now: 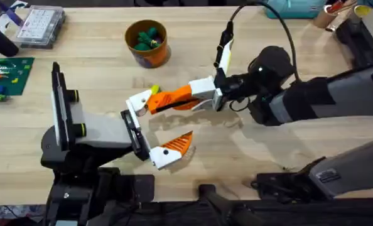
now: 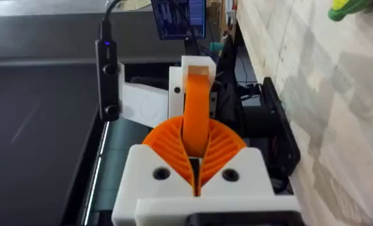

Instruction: Pick up the gripper from the table and insert it into the empty holder that is missing its gripper. Then pick up a screw, insert it into the mounting hole, and use the screwdriver to tighten it. Finally, clean up the table by picking up the vegetable and placing it into the bucket.

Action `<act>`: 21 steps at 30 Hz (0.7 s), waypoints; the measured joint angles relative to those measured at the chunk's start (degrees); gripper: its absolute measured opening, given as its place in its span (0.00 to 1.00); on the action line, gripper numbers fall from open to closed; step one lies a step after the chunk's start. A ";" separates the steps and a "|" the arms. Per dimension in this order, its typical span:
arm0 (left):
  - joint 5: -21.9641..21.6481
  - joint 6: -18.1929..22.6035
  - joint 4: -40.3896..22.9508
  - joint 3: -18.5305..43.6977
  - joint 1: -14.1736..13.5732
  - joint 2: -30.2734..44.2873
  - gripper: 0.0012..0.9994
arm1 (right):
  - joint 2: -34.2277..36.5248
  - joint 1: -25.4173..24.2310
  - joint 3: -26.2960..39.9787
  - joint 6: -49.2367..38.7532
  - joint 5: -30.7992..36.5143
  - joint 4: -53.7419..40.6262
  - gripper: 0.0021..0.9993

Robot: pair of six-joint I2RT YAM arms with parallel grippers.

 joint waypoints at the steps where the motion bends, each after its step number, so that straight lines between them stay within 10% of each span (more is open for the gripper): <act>1: 0.00 0.00 0.00 -0.01 0.00 0.00 0.99 | 0.00 0.35 0.00 -0.05 0.17 -0.01 0.01; 21: -0.02 -0.15 0.00 -0.01 0.00 0.00 0.99 | 0.00 2.11 0.25 -2.50 4.09 -2.26 0.01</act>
